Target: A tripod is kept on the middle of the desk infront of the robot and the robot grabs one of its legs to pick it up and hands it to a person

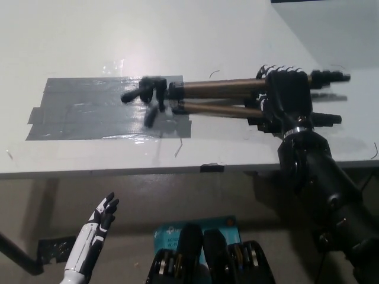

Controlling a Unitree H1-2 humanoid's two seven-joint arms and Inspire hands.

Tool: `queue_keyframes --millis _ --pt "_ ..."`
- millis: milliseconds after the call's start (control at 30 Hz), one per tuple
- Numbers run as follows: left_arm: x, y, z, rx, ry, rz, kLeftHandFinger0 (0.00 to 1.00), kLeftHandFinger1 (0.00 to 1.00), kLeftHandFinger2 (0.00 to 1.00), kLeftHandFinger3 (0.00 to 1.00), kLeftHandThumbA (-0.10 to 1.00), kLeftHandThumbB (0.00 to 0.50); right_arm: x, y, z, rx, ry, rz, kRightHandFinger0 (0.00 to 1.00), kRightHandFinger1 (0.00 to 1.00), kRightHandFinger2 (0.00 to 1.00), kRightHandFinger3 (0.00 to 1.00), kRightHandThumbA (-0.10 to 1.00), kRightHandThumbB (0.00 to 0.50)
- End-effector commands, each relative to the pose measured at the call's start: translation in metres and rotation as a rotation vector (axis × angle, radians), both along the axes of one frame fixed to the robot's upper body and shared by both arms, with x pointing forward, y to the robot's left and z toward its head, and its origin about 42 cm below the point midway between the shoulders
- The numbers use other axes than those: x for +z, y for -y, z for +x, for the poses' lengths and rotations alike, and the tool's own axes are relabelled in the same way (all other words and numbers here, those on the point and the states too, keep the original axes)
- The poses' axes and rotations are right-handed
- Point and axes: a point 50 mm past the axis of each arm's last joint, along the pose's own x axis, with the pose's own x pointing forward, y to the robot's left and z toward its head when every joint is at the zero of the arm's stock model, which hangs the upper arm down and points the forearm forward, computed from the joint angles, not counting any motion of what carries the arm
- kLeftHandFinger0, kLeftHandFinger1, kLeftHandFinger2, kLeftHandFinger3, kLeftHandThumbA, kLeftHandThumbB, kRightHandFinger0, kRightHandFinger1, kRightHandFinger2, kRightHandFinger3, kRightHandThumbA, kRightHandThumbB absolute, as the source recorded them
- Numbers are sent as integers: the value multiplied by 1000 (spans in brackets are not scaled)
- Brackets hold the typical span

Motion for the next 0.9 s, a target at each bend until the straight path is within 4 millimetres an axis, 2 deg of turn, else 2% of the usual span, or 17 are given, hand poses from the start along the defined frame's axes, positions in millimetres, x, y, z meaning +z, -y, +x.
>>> queue_keyframes --millis 0,67,133,200,233,367,400,467,533,633,700,767,867 --pt "12 2 6 -34 64 -34 1000 1000 1000 1000 1000 129 77 -29 9 176 445 111 0 369 765 916 -100 201" --pt "15 2 8 -37 63 -30 1000 1000 1000 1000 1000 125 83 -30 8 184 472 114 0 378 792 879 -100 212" --pt "14 2 8 -37 63 -35 1000 1000 1000 1000 1000 131 85 -31 8 192 480 117 0 395 830 876 -100 194" --pt "14 3 9 -38 63 -37 1000 1000 1000 1000 1000 136 87 -31 8 198 488 123 0 410 853 887 -100 205" --pt "14 3 9 -39 63 -37 1000 1000 1000 1000 1000 133 88 -31 8 200 491 123 0 418 858 838 -100 209" --pt "17 4 13 -45 72 -38 984 1000 1000 1000 1000 117 97 -32 8 213 534 131 0 442 850 753 -100 200" --pt "17 4 13 -45 72 -39 983 1000 1000 1000 1000 117 97 -32 8 214 537 132 0 441 849 753 -100 200" --pt "17 4 13 -45 69 -42 960 1000 1000 1000 1000 114 101 -32 6 227 582 144 0 428 836 912 -100 183" --pt "18 4 15 -46 71 -41 942 1000 1000 1000 1000 104 112 -34 5 242 634 143 3 435 826 945 -100 200" --pt "20 4 18 -46 69 -39 923 1000 1000 1000 1000 83 127 -35 3 264 683 142 5 433 814 944 -100 217" --pt "21 4 19 -49 70 -43 902 1000 1000 1000 1000 92 140 -35 2 284 719 136 8 431 811 953 -100 208" --pt "20 3 19 -54 73 -40 886 1000 1000 1000 1000 105 147 -36 0 291 725 134 4 421 814 916 -100 191" --pt "20 3 19 -58 68 -43 886 1000 1000 1000 1000 121 156 -36 -2 307 739 107 0 409 807 896 -100 209"
